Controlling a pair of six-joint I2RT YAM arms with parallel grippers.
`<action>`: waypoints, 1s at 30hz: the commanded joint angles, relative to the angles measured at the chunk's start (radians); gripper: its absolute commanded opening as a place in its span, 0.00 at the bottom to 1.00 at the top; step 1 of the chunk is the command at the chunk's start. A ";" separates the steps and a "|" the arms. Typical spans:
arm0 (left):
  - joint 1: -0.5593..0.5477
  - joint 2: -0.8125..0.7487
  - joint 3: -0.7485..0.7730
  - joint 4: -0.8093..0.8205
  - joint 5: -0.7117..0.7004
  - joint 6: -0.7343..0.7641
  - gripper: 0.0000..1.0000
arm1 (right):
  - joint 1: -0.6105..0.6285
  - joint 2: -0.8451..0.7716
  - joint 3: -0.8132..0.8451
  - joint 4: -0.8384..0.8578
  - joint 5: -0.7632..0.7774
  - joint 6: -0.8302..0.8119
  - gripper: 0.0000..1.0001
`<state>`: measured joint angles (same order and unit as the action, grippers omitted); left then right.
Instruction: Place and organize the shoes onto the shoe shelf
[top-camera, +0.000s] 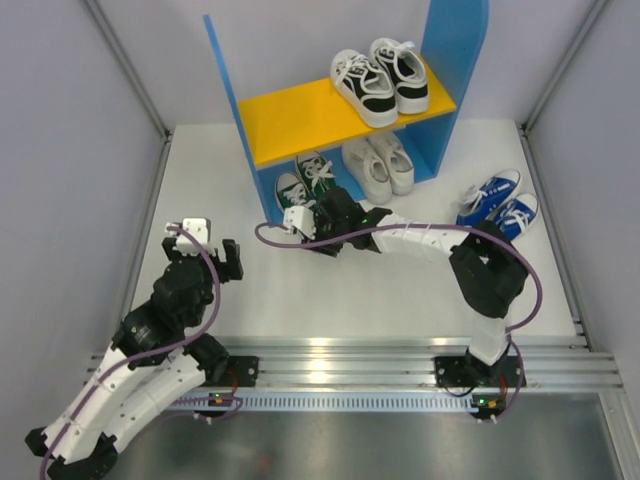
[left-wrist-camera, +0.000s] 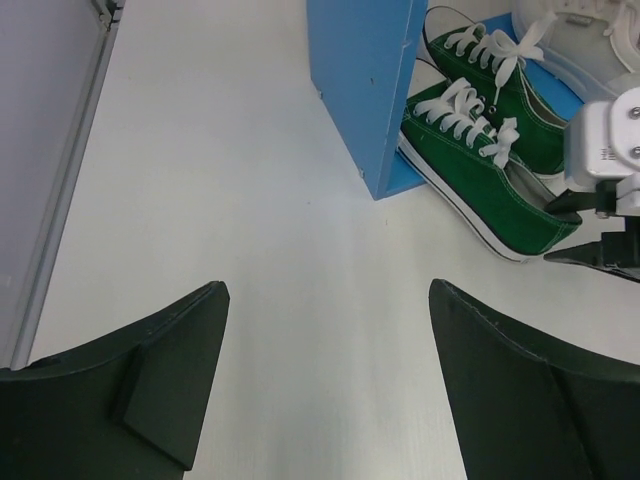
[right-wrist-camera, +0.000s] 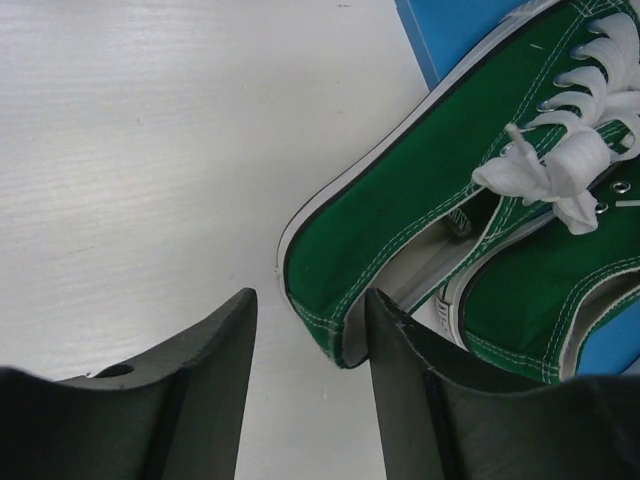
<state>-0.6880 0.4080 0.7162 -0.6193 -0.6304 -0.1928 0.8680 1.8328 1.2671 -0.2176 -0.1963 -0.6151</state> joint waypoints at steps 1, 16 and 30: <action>0.002 -0.034 -0.006 0.062 -0.018 0.026 0.87 | 0.012 0.039 0.071 -0.002 0.012 0.015 0.44; 0.004 -0.078 -0.009 0.062 -0.022 0.016 0.86 | 0.014 0.060 0.184 0.139 0.086 0.135 0.00; 0.004 -0.098 -0.011 0.066 -0.017 0.015 0.86 | -0.006 0.172 0.324 0.176 0.158 0.135 0.00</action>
<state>-0.6876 0.3180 0.7101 -0.6014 -0.6415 -0.1879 0.8700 1.9900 1.5265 -0.1707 -0.1158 -0.4744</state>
